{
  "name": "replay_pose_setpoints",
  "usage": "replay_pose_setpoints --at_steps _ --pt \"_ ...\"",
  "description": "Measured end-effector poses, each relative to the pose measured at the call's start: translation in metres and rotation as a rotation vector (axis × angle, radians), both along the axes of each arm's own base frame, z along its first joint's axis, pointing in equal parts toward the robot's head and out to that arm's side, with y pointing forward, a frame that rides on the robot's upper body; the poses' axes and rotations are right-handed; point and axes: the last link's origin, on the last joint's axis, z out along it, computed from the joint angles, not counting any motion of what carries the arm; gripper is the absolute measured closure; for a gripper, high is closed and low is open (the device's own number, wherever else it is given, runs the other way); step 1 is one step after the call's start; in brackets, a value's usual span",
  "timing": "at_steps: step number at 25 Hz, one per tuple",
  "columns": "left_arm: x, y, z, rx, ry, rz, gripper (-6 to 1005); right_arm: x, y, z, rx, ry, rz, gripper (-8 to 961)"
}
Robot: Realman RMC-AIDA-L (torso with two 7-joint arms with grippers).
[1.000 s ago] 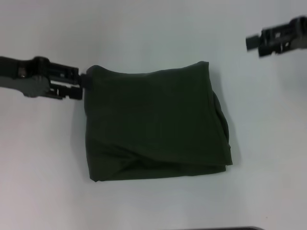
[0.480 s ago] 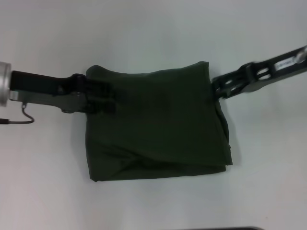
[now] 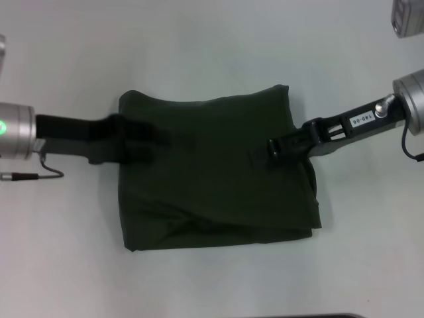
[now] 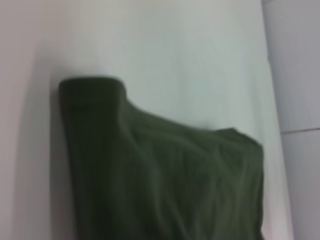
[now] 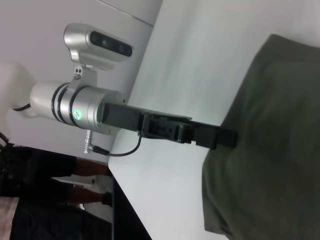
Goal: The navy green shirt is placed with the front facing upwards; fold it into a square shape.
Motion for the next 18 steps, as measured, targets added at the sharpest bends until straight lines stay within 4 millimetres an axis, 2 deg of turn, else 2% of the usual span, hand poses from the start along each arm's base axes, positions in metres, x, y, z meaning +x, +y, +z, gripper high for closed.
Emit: replay_pose_setpoints --at_steps 4,13,18 --pt "-0.002 -0.006 -0.009 -0.046 0.02 -0.004 372 0.007 -0.002 -0.001 -0.002 -0.035 -0.013 27" --pt "-0.007 -0.018 -0.013 -0.124 0.049 -0.002 381 0.019 -0.004 0.002 0.001 -0.067 -0.047 27" --pt "0.001 -0.022 -0.003 -0.141 -0.013 -0.031 389 0.02 -0.005 0.002 -0.001 -0.071 -0.057 27"
